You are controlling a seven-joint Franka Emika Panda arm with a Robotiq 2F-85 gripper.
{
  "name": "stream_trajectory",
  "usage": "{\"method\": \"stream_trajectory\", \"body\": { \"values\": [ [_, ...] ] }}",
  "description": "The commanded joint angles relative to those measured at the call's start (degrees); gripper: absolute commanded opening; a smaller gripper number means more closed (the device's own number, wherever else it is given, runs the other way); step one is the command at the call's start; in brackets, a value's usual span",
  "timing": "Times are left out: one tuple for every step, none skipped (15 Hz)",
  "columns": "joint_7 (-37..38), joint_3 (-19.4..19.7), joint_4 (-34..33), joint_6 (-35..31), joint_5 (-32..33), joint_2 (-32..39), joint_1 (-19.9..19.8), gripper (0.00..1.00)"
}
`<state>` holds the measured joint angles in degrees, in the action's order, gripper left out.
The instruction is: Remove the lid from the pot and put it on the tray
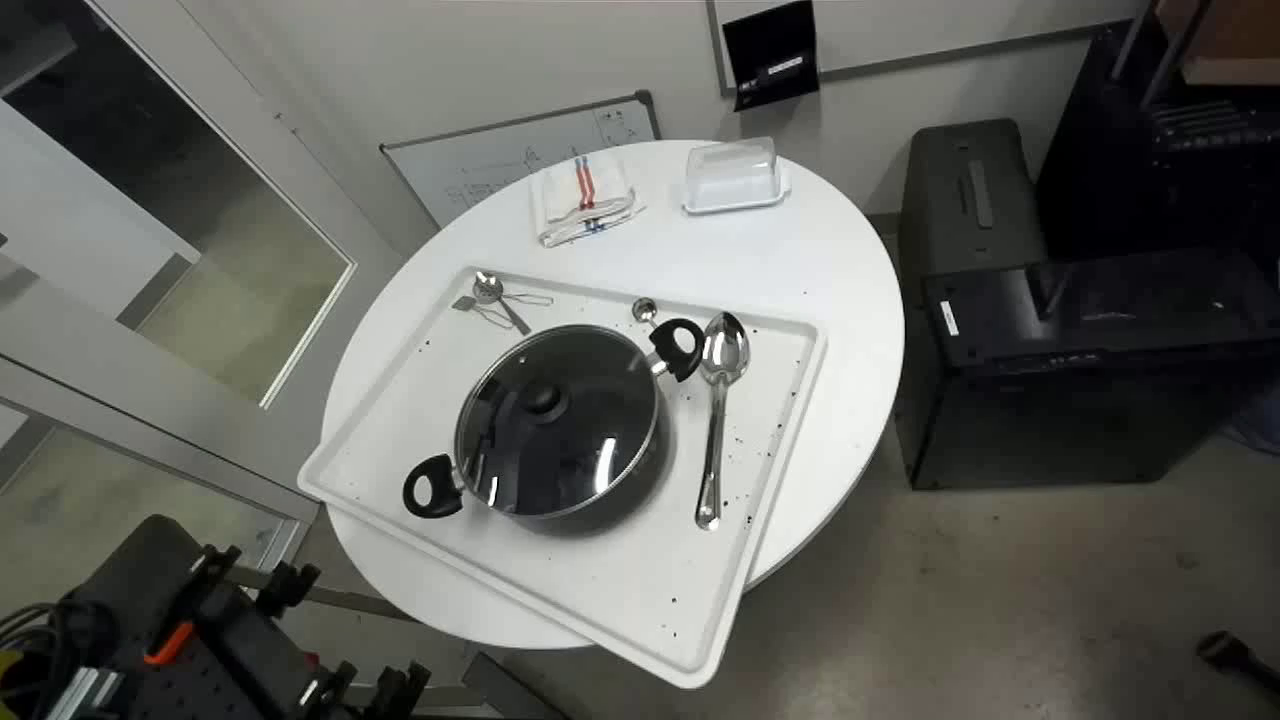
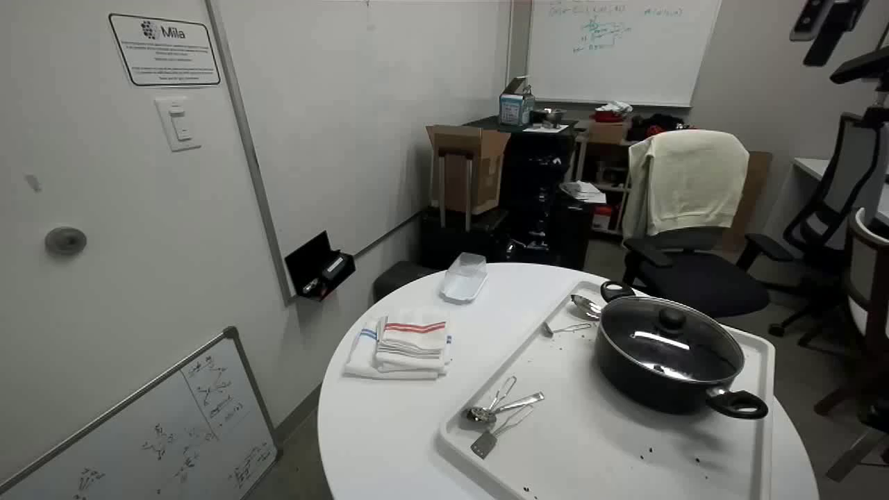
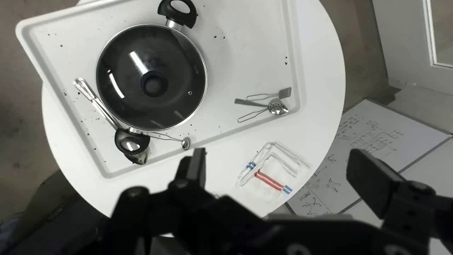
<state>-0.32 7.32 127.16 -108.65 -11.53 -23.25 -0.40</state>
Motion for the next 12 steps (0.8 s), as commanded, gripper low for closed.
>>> {"method": "stream_trajectory", "body": {
  "values": [
    [-0.33,-0.86,-0.14,0.14,-0.37,0.09,-1.04,1.0],
    [-0.33,-0.86,-0.14,0.13,-0.37,0.09,-1.04,1.0],
    [-0.33,-0.86,-0.14,0.13,-0.37,0.09,-1.04,1.0],
    [-0.33,-0.86,-0.14,0.13,-0.37,0.09,-1.04,1.0],
    [-0.33,-0.86,-0.14,0.13,-0.37,0.09,-1.04,1.0],
    [-0.33,-0.86,-0.14,0.13,-0.37,0.09,-1.04,1.0],
    [-0.37,-0.95,-0.04,-0.22,-0.02,0.29,-1.09,1.0],
    [-0.05,-1.14,0.08,-0.88,0.24,0.61,-1.29,1.0],
    [0.13,-1.38,0.16,-1.51,0.76,1.2,-1.54,1.0],
    [0.4,-1.47,0.38,-2.73,1.11,2.34,-1.86,1.0],
    [0.91,-1.61,0.62,-3.95,1.46,3.27,-2.19,1.0],
    [1.09,-1.75,1.02,-5.74,2.04,4.46,-2.48,1.0]
  ]
}}
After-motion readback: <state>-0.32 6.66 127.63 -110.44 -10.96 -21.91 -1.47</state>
